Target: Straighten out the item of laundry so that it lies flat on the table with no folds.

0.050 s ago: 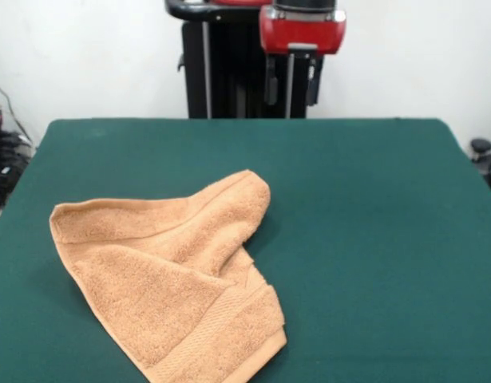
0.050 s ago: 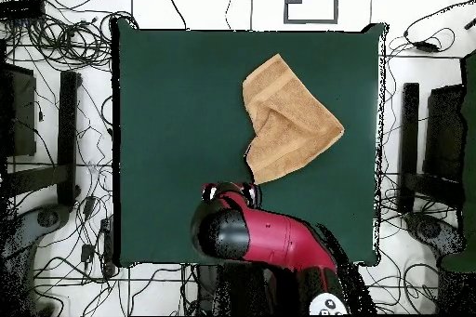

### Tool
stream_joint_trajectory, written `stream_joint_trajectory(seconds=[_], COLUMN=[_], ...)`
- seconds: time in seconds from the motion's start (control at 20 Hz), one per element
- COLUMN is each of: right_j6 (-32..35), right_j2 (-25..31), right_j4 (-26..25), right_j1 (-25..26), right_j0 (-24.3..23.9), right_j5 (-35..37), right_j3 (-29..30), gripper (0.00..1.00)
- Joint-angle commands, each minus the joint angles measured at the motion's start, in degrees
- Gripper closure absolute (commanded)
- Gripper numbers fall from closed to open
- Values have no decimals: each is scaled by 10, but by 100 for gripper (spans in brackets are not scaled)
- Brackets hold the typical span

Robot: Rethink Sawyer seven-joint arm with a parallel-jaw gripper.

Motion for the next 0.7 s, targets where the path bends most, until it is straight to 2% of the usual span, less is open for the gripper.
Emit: stream_joint_trajectory(seconds=[0.05,0.45,0.7], right_j6=[12,16,21], right_j2=[52,26,28], right_j4=[-31,-30,-29], right_j1=[15,17,22], right_j0=[-26,-38,-48], right_j5=[50,93,93], right_j3=[-28,-66,-74], gripper=[0,0,0])
